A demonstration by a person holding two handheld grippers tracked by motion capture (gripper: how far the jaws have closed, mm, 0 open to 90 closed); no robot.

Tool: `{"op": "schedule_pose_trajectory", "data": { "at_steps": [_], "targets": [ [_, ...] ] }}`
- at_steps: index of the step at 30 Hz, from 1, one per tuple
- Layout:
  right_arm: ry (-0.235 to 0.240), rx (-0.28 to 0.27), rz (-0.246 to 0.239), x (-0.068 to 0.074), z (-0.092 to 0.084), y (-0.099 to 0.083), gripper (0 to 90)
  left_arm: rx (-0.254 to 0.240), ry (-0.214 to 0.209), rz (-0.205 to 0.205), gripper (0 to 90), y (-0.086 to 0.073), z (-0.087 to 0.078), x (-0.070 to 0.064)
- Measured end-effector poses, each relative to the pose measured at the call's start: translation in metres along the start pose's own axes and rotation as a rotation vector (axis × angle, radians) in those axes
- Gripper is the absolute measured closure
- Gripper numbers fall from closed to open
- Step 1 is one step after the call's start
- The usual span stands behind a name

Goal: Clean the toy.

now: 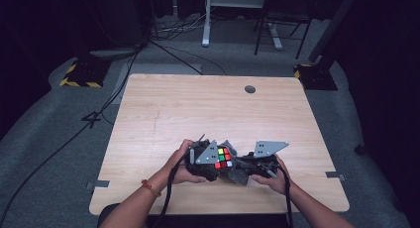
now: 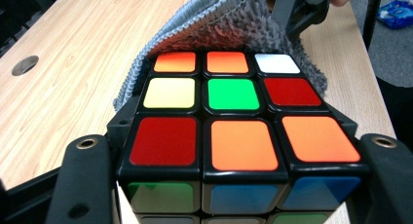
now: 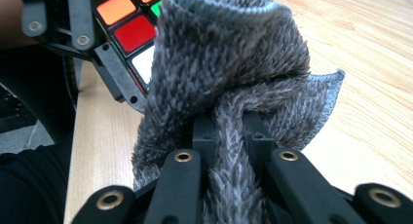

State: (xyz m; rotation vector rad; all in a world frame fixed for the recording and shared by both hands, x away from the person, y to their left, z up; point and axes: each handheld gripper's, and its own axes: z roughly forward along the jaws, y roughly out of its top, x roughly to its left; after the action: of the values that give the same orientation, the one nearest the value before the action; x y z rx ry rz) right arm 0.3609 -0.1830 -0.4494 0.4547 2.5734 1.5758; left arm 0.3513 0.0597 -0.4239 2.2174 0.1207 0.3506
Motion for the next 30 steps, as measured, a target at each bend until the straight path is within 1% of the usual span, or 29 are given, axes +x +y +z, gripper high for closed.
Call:
{"op": "schedule_pose_trajectory", "data": {
  "at_steps": [1,2,4,6,7,8,10,12,13,15,17,19,20,21,23,25,27,28,30],
  "targets": [
    [0.004,-0.005,0.006,0.000,-0.001,0.001,80.8,0.009,0.002,0.004,33.3,-0.001,0.000,0.001],
    [-0.001,-0.007,0.005,0.002,-0.003,0.002,80.8,0.010,0.001,-0.003,33.3,-0.002,0.001,0.002],
    [-0.016,-0.018,-0.013,0.005,-0.007,0.007,80.8,0.016,0.000,-0.020,33.2,-0.004,0.001,0.005],
    [-0.028,-0.045,-0.018,0.005,-0.013,0.011,80.7,0.027,0.009,-0.022,33.3,-0.005,0.003,0.005],
    [-0.031,-0.062,-0.015,0.004,-0.015,0.013,80.7,0.025,0.002,-0.017,33.3,-0.004,0.005,0.003],
    [-0.048,-0.064,-0.015,0.003,-0.016,0.014,80.7,0.014,-0.004,-0.020,33.3,-0.003,0.005,0.002],
    [-0.081,-0.046,-0.012,0.002,-0.013,0.013,80.7,-0.013,-0.012,-0.011,33.4,0.002,0.004,-0.001],
    [-0.082,0.008,-0.007,0.001,-0.005,0.008,80.7,-0.034,-0.005,-0.006,33.4,0.005,0.001,-0.002],
    [-0.077,0.030,-0.007,0.002,-0.001,0.006,80.8,-0.032,-0.004,-0.010,33.3,0.005,0.000,-0.002],
    [-0.062,0.051,-0.017,0.004,0.003,0.004,80.8,-0.039,0.006,-0.016,33.3,0.004,-0.003,0.000],
    [-0.043,0.048,-0.013,0.006,0.003,0.005,80.8,-0.047,0.023,-0.030,33.3,0.002,-0.005,0.004],
    [-0.025,0.050,-0.019,0.009,0.002,0.006,80.7,-0.062,0.019,-0.058,33.3,0.000,-0.007,0.008],
    [-0.020,0.050,-0.023,0.010,0.001,0.006,80.7,-0.058,0.029,-0.061,33.3,-0.002,-0.008,0.010],
    [-0.012,0.046,-0.034,0.013,0.000,0.007,80.6,-0.050,0.033,-0.062,33.3,-0.003,-0.008,0.010],
    [-0.020,0.037,-0.057,0.016,-0.004,0.012,80.6,-0.051,0.019,-0.061,33.3,-0.004,-0.008,0.011],
    [-0.027,0.011,-0.055,0.016,-0.009,0.015,80.6,-0.055,0.013,-0.065,33.3,-0.004,-0.008,0.011],
    [-0.041,-0.006,-0.057,0.015,-0.012,0.016,80.6,-0.052,-0.007,-0.069,33.3,-0.003,-0.006,0.009],
    [-0.050,-0.015,-0.053,0.014,-0.014,0.017,80.6,-0.043,-0.015,-0.056,33.3,-0.002,-0.004,0.007],
    [-0.073,-0.032,-0.045,0.012,-0.018,0.019,80.8,-0.026,-0.012,-0.025,33.2,0.001,0.000,0.002]
  ]
}}
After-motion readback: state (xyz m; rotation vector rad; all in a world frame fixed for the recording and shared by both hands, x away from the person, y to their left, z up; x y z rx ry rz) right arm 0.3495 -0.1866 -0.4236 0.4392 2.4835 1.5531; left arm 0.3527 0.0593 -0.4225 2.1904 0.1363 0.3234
